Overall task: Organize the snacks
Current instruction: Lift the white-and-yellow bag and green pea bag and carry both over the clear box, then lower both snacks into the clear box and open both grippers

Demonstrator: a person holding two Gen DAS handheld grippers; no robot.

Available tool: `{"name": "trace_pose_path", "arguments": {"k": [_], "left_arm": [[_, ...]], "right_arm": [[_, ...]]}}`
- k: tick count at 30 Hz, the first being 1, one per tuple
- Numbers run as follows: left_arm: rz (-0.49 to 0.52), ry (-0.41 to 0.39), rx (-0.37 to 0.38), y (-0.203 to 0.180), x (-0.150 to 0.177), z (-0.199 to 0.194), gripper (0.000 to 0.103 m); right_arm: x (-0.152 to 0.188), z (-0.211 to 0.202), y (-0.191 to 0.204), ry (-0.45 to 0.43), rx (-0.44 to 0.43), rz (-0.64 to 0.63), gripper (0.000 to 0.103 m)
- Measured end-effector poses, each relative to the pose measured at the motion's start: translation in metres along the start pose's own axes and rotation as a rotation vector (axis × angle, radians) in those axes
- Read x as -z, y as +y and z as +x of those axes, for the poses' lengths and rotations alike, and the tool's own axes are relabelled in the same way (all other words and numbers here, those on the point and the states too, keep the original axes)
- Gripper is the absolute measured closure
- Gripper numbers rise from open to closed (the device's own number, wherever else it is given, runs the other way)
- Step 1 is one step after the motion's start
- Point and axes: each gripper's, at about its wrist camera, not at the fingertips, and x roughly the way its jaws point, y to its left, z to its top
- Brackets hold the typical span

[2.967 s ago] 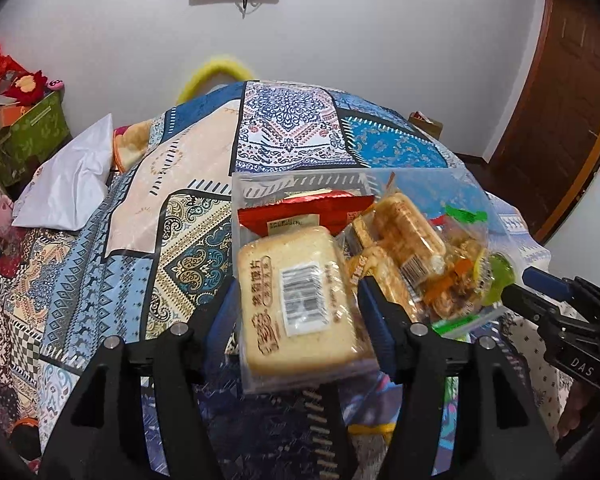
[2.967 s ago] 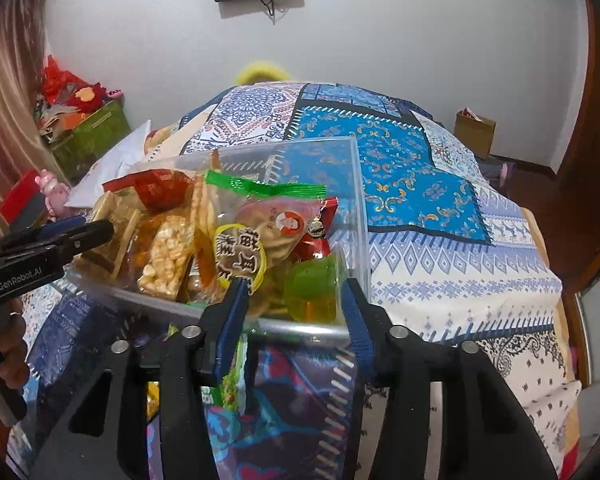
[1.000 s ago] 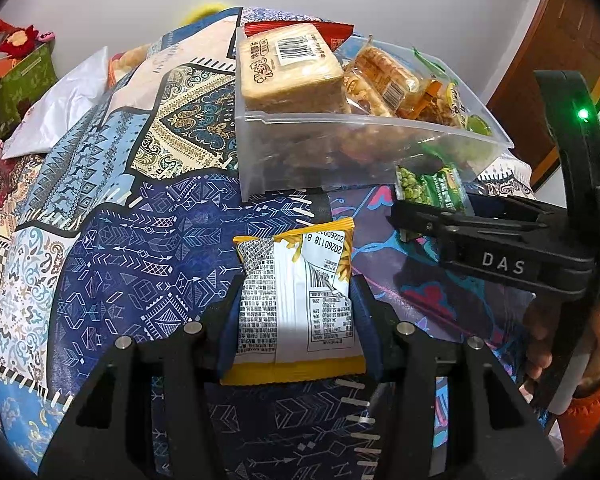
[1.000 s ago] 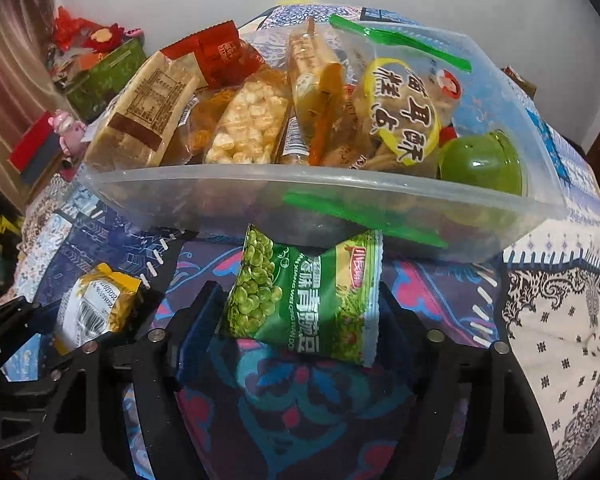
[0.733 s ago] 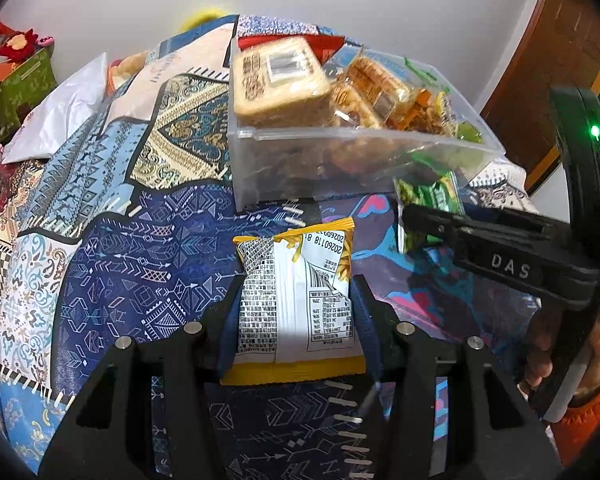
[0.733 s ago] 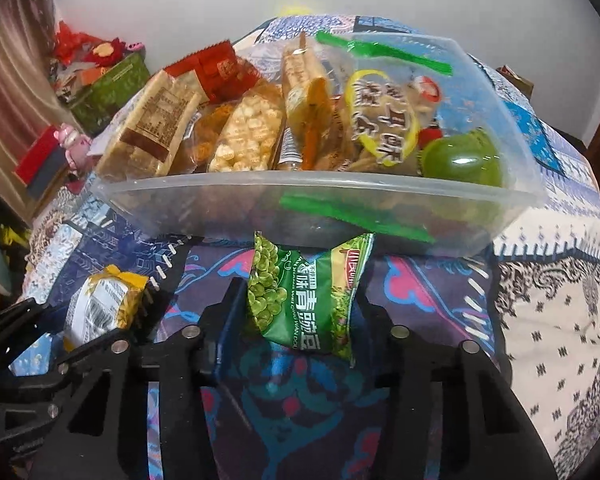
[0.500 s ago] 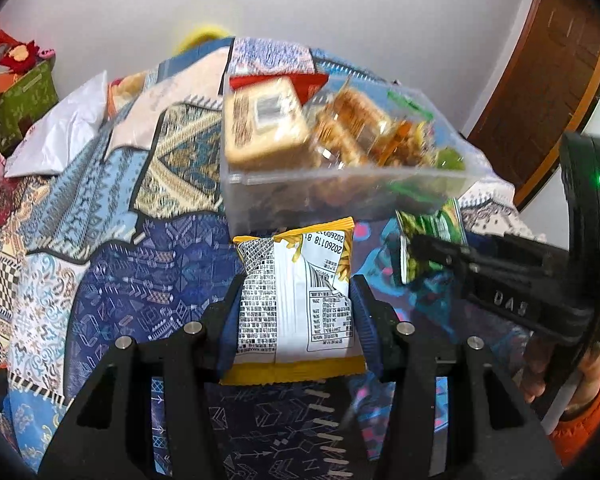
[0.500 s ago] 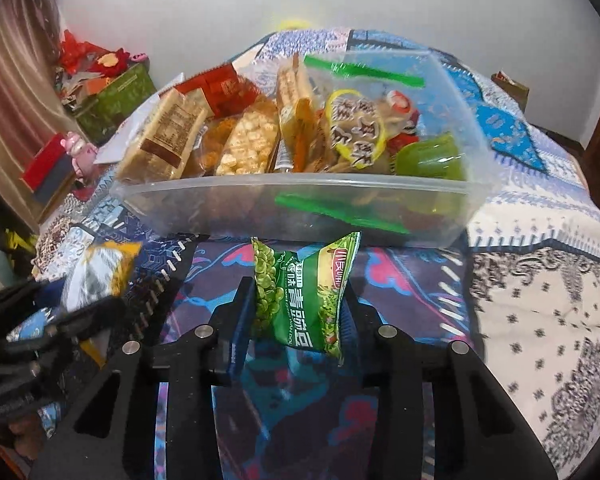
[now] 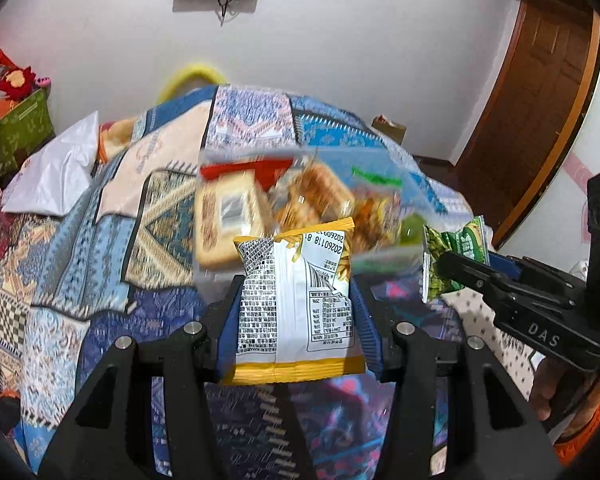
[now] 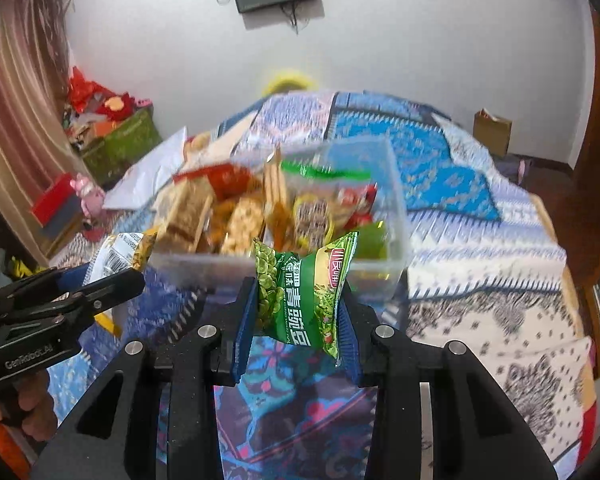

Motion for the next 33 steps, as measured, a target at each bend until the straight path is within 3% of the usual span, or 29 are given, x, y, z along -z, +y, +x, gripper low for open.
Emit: {"name": "trace_pose_path", "arguments": {"k": [8, 22, 28, 33], "left_arm": [[0.012, -0.054, 0.014, -0.013, -0.031, 0.010, 0.052], [-0.001, -0.044, 0.010, -0.016, -0.072, 0.073, 0.052], [-0.012, -0.001, 0.006, -0.011, -0.070, 0.103, 0.052], [-0.003, 0.017, 0.009, -0.009, -0.065, 0.112, 0.052]], "right_arm": [[-0.021, 0.001, -0.011, -0.054, -0.001, 0.016, 0.069], [-0.078, 0.032, -0.020, -0.117, 0.003, 0.025, 0.069], [-0.087, 0.062, -0.021, -0.084, 0.022, 0.023, 0.069], [-0.080, 0.087, -0.020, -0.001, 0.049, -0.009, 0.066]]}}
